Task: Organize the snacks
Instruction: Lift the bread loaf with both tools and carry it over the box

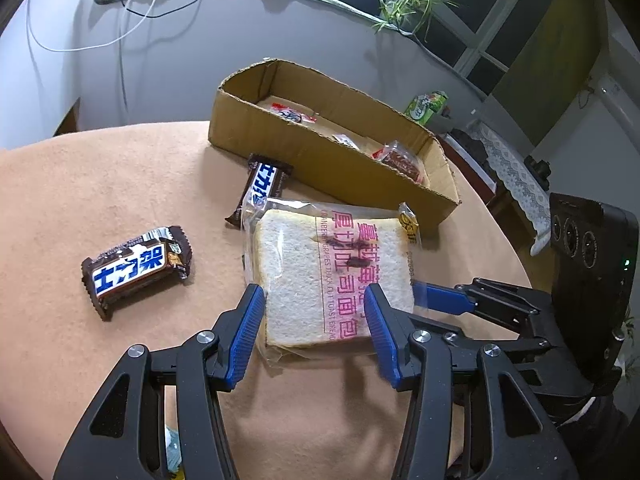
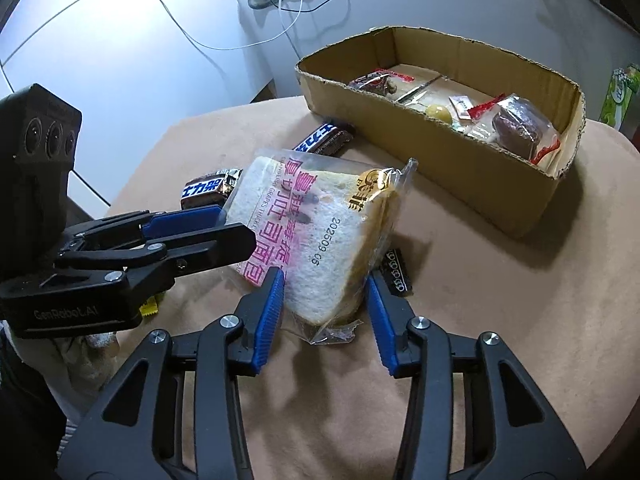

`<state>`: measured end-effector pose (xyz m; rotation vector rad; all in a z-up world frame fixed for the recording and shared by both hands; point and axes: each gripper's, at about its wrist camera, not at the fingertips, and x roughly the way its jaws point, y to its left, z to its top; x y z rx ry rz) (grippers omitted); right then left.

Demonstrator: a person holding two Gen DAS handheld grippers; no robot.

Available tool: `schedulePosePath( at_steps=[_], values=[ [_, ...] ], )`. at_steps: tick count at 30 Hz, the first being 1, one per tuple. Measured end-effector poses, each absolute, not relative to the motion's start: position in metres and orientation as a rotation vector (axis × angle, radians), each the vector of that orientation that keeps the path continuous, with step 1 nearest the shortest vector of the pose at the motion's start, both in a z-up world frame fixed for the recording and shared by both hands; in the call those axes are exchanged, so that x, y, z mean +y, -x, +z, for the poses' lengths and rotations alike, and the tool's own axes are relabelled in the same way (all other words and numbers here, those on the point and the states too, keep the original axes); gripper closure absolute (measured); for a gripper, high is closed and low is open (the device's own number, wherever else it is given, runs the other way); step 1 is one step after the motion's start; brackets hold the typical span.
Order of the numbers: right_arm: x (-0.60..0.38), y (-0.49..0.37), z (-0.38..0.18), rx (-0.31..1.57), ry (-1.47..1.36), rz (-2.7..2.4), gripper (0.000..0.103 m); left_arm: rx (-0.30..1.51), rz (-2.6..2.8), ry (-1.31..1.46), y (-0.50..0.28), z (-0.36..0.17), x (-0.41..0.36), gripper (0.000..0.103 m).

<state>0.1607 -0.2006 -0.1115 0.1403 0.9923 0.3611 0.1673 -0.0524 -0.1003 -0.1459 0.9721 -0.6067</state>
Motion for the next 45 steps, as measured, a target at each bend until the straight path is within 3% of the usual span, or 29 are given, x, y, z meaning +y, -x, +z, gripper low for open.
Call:
schedulePosePath(
  at_steps=[23,45],
  values=[
    [-0.238,-0.204,-0.017,0.830,-0.068,0.309,0.059,0.829,-0.645,0.123,-0.199,-0.033,-0.087,0.053],
    [-0.291,-0.300,-0.034,0.860,-0.120,0.296,0.059,0.878,-0.634,0.113,-0.280,-0.042,-0.137,0.053]
  ],
)
